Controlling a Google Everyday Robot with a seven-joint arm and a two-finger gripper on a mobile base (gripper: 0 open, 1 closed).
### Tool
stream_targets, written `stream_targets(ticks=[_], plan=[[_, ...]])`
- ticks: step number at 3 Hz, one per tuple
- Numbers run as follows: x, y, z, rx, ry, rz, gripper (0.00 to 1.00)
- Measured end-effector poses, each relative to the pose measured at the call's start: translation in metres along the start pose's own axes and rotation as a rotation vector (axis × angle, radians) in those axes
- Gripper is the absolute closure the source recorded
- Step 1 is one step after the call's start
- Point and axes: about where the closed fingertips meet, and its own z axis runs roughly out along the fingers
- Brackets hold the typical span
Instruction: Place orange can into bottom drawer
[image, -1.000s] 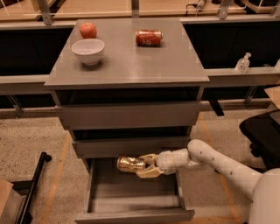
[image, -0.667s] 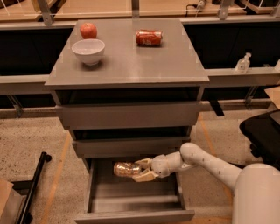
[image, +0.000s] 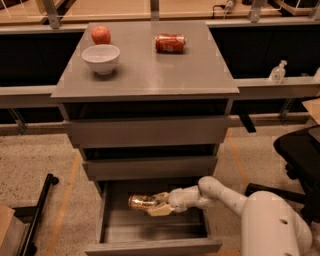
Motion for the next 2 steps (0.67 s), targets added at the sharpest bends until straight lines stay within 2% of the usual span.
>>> stream_targets(ticks=[1, 2], plan=[[0.009, -0.003, 0.004, 0.004, -0.008, 0.014, 1.0], [0.016, -0.008, 0.015, -0.007, 0.026, 0.005, 1.0]])
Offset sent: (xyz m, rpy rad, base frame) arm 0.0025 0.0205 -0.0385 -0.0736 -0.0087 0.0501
